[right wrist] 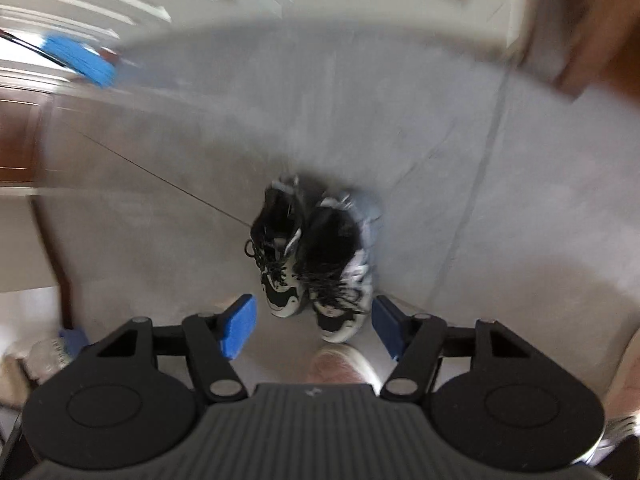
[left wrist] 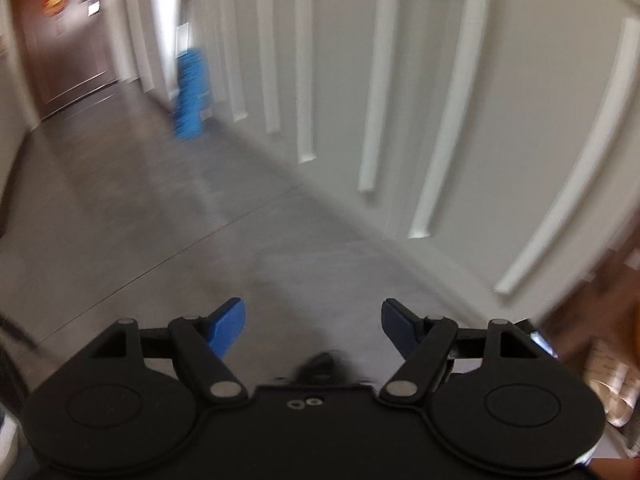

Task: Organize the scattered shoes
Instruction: 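Grasp both black-and-white sneakers at their heels with the right tool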

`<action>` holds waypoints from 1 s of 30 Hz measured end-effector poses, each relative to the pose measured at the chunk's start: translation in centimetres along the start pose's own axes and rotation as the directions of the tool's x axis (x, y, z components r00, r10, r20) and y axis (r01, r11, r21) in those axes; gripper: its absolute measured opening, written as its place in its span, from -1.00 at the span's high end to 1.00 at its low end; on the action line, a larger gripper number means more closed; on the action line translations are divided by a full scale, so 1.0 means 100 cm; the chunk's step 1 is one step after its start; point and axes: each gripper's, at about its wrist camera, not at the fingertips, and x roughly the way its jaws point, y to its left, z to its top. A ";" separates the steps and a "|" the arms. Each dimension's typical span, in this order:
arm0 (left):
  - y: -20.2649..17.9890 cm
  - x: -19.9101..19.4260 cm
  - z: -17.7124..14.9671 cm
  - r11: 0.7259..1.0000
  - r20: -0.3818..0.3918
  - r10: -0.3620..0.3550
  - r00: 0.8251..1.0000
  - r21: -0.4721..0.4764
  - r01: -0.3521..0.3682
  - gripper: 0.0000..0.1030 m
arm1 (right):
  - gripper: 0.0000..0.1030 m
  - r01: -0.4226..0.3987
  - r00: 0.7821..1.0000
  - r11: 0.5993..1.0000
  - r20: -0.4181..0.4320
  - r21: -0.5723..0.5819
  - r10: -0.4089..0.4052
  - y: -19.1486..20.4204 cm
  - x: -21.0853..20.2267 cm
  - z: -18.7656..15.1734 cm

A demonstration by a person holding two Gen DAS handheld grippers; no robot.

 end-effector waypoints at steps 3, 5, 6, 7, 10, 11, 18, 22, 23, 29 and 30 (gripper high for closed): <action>0.035 0.017 0.000 0.996 -0.008 0.052 0.999 -0.075 -0.052 -0.45 | -0.31 0.072 0.997 0.997 -0.016 0.031 -0.072 0.028 0.076 0.019; 0.058 0.027 -0.002 0.989 -0.025 0.081 0.996 -0.120 -0.083 -0.45 | -0.31 0.117 0.993 0.992 -0.010 0.040 -0.117 0.026 0.094 0.027; 0.067 0.030 -0.005 0.985 -0.038 0.091 0.995 -0.144 -0.096 -0.45 | -0.31 0.146 0.989 0.989 -0.007 0.033 -0.146 0.031 0.104 0.028; 0.074 0.032 -0.008 0.980 -0.052 0.099 0.994 -0.168 -0.107 -0.45 | -0.31 0.175 0.984 0.984 -0.003 0.026 -0.175 0.035 0.114 0.029; 0.092 0.042 -0.014 0.967 -0.093 0.113 0.989 -0.217 -0.130 -0.45 | -0.31 0.230 0.973 0.972 -0.002 0.049 -0.230 0.037 0.141 0.035; 0.095 0.044 -0.015 0.967 -0.099 0.113 0.989 -0.217 -0.132 -0.45 | -0.31 0.250 0.968 0.964 -0.013 0.086 -0.250 0.033 0.154 0.038; 0.116 0.056 -0.023 0.971 -0.153 0.094 0.984 -0.204 -0.125 -0.45 | -0.32 0.340 0.939 0.927 -0.011 0.159 -0.343 0.021 0.200 0.051; 0.129 0.075 -0.031 0.971 -0.169 0.083 0.982 -0.208 -0.117 -0.45 | -0.49 0.386 0.922 0.917 -0.025 0.098 -0.386 0.021 0.223 0.055; 0.127 0.082 -0.031 0.971 -0.172 0.081 0.982 -0.209 -0.116 -0.45 | -0.60 0.394 0.919 0.914 -0.020 0.094 -0.394 0.021 0.226 0.055; 0.129 0.092 -0.045 0.973 -0.199 0.069 0.978 -0.203 -0.110 -0.45 | -1.00 0.401 0.909 0.903 0.057 0.154 -0.414 0.024 0.232 0.047; 0.129 0.093 -0.048 0.973 -0.203 0.070 0.977 -0.201 -0.111 -0.45 | -1.00 0.401 0.905 0.900 0.078 0.170 -0.418 0.024 0.230 0.044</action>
